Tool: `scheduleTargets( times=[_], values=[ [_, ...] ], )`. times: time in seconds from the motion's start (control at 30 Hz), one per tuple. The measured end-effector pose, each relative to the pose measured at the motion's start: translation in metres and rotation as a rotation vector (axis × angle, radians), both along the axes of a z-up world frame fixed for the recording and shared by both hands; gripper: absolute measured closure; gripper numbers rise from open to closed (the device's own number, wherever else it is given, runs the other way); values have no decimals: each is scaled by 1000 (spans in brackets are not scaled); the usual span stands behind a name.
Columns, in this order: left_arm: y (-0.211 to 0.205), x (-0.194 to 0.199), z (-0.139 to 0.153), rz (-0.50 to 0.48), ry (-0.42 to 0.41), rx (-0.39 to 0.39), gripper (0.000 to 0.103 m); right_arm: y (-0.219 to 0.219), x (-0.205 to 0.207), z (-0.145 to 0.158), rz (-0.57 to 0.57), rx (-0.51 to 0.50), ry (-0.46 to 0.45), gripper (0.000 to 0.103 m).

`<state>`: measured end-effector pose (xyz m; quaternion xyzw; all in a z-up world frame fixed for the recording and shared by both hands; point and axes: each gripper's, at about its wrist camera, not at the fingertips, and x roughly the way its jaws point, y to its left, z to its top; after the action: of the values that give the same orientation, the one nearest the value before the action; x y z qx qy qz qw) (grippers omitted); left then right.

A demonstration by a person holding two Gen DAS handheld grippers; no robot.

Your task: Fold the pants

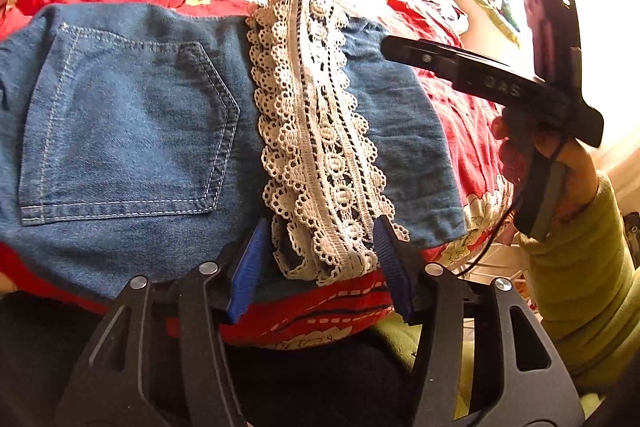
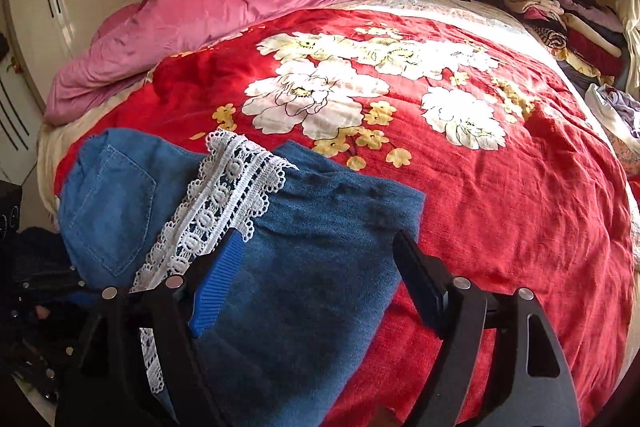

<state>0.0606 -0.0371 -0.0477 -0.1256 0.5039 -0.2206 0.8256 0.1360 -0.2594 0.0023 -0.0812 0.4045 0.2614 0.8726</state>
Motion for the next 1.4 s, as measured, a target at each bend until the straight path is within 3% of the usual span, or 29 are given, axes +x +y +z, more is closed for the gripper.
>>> scheduleTargets(
  times=[0.13,0.17,0.23,0.6,0.93,1.17,1.4],
  values=[
    [1,-1,8,9,-24,7,47,-9,-14,9,-17,30,-22,26],
    [2,-2,10,12,-31,10,46,-12,-17,12,-20,41,-25,18],
    [4,-2,15,23,-44,19,43,-18,-25,18,-41,59,-48,11],
    [30,-16,42,98,-120,122,22,-21,-52,51,-25,125,-106,10],
    [69,-27,51,200,-140,157,12,29,-61,79,104,116,-159,10],
    [106,-31,46,298,-134,165,10,76,-53,74,188,73,-135,10],
    [155,-36,36,407,-116,107,10,124,-39,64,266,44,-87,10]
  ],
)
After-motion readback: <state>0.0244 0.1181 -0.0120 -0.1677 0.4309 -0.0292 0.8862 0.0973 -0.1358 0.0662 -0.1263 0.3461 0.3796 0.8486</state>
